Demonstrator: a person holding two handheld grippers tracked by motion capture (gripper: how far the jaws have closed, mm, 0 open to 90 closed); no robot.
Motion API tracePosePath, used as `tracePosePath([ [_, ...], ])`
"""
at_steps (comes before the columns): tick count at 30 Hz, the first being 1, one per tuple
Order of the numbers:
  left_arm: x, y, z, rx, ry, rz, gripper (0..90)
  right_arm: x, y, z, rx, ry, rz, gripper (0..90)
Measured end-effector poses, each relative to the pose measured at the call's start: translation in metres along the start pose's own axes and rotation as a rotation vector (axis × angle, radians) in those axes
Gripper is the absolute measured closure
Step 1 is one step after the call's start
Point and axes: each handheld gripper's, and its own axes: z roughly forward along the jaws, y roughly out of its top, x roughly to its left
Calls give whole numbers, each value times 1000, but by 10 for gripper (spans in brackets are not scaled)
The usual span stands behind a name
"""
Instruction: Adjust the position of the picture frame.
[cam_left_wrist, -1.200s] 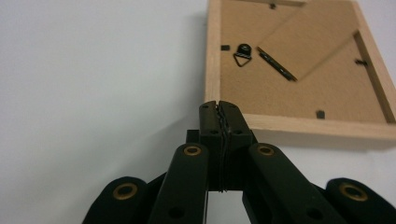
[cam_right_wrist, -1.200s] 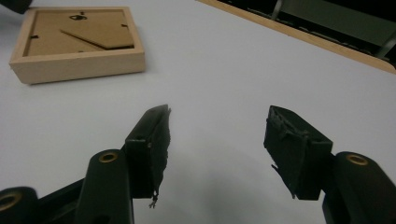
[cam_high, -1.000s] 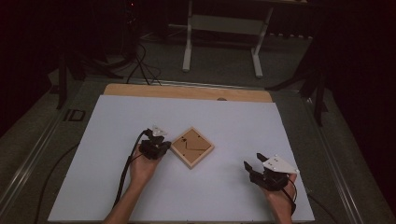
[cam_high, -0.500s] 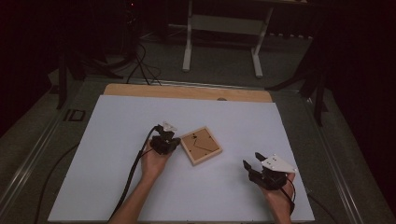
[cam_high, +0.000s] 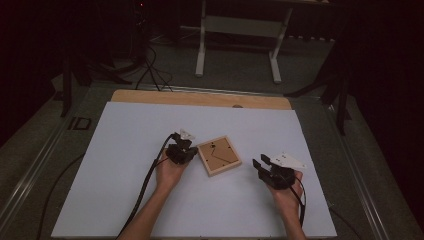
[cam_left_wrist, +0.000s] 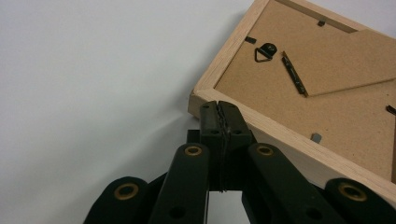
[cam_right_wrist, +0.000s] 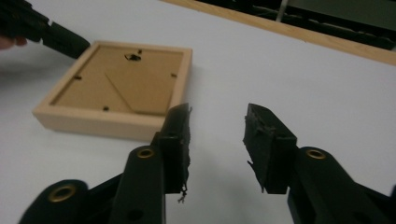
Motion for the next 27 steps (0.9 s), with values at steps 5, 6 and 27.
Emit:
tracePosePath([
  [5, 1, 0, 1, -1, -3, 1, 894, 5, 9, 12, 17, -19, -29, 752],
  [6, 0, 1, 1, 0, -3, 5, 895, 5, 10, 16, 24, -18, -29, 802],
  [27, 0, 2, 3, -3, -4, 5, 895, 10, 11, 68, 189, -10, -3, 897],
])
